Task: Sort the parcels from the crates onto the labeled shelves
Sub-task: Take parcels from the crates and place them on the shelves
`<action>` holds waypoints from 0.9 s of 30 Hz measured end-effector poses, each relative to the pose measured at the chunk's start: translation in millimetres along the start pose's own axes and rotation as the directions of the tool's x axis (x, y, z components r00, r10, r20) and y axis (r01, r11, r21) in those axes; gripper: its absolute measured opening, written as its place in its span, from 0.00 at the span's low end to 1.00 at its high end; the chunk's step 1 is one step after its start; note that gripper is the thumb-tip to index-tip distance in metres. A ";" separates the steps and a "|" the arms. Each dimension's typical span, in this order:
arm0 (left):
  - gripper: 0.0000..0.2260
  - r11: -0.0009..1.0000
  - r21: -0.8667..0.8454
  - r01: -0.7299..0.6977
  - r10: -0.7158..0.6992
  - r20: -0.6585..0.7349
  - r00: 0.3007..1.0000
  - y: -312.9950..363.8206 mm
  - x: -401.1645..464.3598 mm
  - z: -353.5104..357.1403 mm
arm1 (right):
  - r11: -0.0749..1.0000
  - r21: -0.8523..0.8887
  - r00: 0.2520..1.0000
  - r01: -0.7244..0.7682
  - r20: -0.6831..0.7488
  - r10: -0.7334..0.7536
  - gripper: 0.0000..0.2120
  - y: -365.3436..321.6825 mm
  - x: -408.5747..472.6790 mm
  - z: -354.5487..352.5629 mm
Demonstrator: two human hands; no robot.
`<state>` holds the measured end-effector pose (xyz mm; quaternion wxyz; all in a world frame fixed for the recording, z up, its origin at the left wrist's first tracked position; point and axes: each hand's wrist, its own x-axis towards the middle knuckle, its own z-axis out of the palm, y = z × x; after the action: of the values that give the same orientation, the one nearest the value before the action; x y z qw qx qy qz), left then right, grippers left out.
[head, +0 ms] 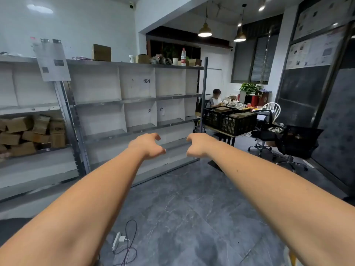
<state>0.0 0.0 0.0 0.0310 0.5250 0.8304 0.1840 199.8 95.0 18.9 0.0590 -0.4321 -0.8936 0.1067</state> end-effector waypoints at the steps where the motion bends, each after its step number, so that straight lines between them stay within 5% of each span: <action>1: 0.34 1.000 -0.010 -0.009 0.009 -0.002 1.000 -4.3 10.4 -2.0 | 1.000 0.005 1.000 -0.011 0.001 0.011 0.33 -2.5 10.5 0.6; 14: 0.32 0.999 0.038 -0.026 0.025 0.027 0.999 -47.2 153.0 -5.7 | 0.984 0.174 0.999 -0.033 -0.031 0.039 0.31 -12.5 155.5 5.3; 27: 0.30 0.987 0.039 -0.153 0.147 0.134 0.980 -9.3 282.5 68.3 | 0.969 0.214 0.991 -0.126 -0.018 0.132 0.32 85.9 270.9 40.1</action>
<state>-117.5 264.6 -26.7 0.0584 0.5975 0.7889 0.1307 89.3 353.9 -37.2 0.1119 -0.4821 -0.8460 0.1981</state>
